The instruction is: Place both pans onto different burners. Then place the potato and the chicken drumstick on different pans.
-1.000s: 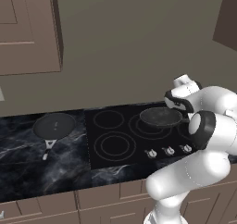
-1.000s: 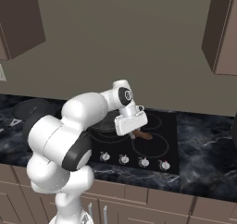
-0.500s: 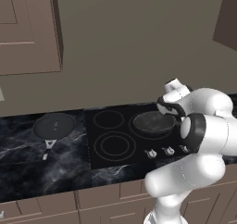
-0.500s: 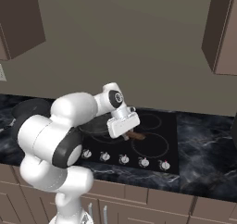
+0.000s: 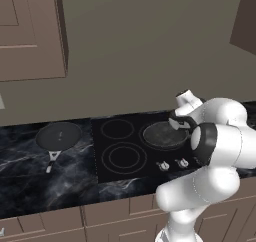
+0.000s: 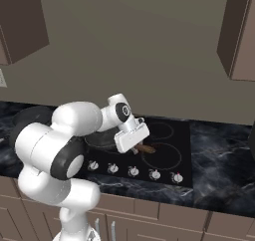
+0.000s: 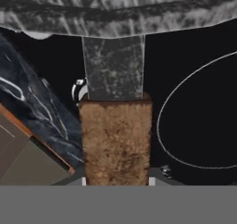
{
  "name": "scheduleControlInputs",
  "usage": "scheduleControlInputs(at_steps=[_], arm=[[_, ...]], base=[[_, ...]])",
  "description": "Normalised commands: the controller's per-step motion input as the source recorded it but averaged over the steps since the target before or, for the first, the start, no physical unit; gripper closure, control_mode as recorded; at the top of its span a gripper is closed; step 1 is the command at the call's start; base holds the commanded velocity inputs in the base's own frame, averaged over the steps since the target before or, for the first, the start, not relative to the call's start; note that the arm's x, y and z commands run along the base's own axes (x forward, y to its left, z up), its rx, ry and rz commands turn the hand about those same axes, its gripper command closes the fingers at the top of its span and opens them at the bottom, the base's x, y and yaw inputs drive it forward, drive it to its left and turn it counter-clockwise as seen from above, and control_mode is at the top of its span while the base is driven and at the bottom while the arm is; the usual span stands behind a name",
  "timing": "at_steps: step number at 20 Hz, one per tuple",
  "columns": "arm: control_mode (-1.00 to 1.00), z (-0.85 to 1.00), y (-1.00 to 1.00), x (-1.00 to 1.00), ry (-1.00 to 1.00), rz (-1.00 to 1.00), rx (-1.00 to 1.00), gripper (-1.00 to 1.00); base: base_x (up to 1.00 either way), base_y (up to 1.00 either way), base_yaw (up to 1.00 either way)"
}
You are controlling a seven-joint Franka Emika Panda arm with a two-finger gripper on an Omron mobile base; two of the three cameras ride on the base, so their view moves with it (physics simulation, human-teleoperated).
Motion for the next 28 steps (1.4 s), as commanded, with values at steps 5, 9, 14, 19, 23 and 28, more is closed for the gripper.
scheduleControlInputs(at_steps=[5,9,14,19,23,28], arm=[[-1.0,-0.02,-0.01,0.25,-0.01,0.0,0.0,1.0],[-1.0,-0.02,-0.14,0.33,0.0,0.0,0.0,1.0],[-1.0,-0.1,-0.23,0.24,0.0,0.0,0.0,1.0],[-1.0,-0.25,-0.03,0.06,0.0,0.0,0.0,1.0],[-1.0,-0.42,0.0,0.0,0.0,0.0,0.0,1.0],[-1.0,-0.2,0.0,0.03,0.0,0.0,0.0,1.0]], base=[[0.0,0.0,0.0],[0.0,0.0,0.0],[0.0,0.0,0.0],[0.0,0.0,0.0],[0.0,0.0,0.0],[0.0,0.0,0.0]])
